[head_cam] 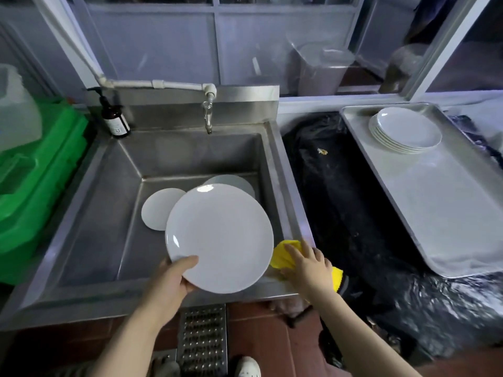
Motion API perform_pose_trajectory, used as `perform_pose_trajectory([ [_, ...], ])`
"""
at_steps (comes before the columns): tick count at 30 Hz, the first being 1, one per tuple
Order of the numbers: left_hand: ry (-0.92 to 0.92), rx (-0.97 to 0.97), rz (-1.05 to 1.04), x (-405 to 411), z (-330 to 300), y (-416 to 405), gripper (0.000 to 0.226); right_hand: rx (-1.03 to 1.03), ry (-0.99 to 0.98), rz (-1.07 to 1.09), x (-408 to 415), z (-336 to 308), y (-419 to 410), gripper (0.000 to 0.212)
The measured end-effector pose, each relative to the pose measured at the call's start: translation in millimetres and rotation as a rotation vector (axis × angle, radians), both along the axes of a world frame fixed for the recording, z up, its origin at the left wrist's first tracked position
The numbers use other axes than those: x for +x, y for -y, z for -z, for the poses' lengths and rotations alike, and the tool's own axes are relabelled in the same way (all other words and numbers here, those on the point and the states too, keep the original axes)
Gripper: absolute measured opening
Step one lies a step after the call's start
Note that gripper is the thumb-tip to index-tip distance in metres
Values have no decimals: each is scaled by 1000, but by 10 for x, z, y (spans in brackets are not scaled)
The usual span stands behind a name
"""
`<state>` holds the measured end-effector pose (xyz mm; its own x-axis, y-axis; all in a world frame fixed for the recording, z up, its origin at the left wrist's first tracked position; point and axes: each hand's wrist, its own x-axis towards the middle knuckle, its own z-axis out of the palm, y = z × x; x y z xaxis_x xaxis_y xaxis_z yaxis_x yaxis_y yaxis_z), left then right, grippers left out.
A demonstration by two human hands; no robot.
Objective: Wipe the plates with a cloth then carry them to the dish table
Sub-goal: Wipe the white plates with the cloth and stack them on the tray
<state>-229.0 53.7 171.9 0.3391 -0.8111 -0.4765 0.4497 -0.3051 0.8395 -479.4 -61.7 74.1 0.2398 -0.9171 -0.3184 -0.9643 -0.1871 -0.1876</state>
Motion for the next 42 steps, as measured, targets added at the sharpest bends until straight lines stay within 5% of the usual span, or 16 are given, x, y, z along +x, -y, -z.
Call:
perform_pose_trajectory([
  [5,3,-21,-60,23,-16,5,29,-72,66,28,-105,24,73,51],
  [12,34,-186,-38,105,-147,42,62,-284,715,114,-14,-615,168,48],
  [16,70,-229,-38,180,-244,82,56,-420,901,1,303,-1209,206,49],
  [27,126,-385,-221,528,-626,83,32,-958,461,-420,1166,-2020,259,41],
  [35,-73,-509,-348,836,-820,170,37,-793,511,-825,1837,-1865,-415,45],
  [42,-52,-549,-278,1013,-858,205,40,-942,405,-481,1897,-2412,206,41],
])
